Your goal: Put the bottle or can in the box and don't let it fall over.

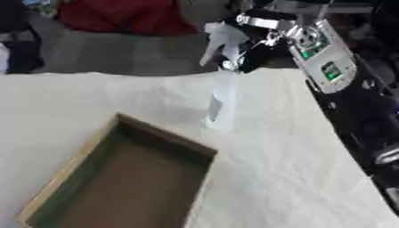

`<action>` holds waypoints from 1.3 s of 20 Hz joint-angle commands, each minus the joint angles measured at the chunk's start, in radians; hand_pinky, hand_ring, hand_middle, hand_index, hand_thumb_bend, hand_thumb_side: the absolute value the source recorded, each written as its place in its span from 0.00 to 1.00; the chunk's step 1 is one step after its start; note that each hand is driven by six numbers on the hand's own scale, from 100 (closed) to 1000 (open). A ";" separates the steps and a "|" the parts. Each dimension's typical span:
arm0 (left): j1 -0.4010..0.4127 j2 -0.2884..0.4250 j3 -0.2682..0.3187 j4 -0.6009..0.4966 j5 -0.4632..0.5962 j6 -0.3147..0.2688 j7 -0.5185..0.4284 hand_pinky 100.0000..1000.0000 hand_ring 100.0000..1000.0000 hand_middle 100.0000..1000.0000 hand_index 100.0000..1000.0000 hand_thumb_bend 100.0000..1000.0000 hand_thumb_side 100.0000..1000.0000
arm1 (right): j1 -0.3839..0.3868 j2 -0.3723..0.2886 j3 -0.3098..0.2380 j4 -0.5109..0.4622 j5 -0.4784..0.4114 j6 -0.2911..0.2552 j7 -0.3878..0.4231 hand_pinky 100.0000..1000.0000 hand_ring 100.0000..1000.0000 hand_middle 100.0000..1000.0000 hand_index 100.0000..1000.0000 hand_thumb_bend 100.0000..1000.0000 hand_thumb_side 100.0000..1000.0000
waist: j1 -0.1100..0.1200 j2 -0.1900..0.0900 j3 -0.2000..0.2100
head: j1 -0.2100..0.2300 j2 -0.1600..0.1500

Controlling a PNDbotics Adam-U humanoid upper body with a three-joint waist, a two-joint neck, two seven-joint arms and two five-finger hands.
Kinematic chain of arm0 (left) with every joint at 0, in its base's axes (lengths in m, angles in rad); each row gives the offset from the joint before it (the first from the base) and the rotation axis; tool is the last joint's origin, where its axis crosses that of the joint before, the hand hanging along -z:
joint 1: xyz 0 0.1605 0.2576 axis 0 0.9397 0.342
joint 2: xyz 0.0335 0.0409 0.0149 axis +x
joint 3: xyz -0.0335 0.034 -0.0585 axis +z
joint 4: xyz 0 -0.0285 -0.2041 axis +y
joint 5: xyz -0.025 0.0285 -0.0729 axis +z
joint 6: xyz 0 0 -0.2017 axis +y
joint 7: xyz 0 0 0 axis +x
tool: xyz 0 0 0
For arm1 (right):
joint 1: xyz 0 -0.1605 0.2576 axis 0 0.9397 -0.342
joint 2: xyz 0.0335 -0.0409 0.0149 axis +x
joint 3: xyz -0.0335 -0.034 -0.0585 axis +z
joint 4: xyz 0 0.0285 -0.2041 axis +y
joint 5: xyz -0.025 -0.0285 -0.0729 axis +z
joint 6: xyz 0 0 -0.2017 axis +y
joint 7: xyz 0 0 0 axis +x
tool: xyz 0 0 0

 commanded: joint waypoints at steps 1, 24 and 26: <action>-0.010 0.045 0.014 -0.018 0.005 -0.001 0.004 0.87 0.81 0.72 0.82 0.24 0.68 | -0.014 -0.013 -0.005 -0.009 -0.004 0.001 -0.004 0.77 0.73 0.72 0.75 0.05 0.00 | 0.005 -0.016 0.004 | -0.003 -0.014; -0.003 0.045 0.016 -0.018 0.013 0.001 0.006 0.87 0.78 0.69 0.81 0.23 0.69 | -0.012 -0.010 -0.002 -0.009 -0.024 -0.007 -0.031 0.31 0.35 0.30 0.31 0.00 0.00 | 0.006 -0.010 0.008 | -0.011 -0.020; -0.002 0.045 0.017 -0.018 0.014 0.001 0.007 0.87 0.78 0.69 0.80 0.23 0.69 | -0.011 -0.010 -0.001 -0.010 -0.025 -0.007 -0.043 0.30 0.33 0.28 0.29 0.00 0.00 | 0.006 -0.009 0.008 | -0.011 -0.022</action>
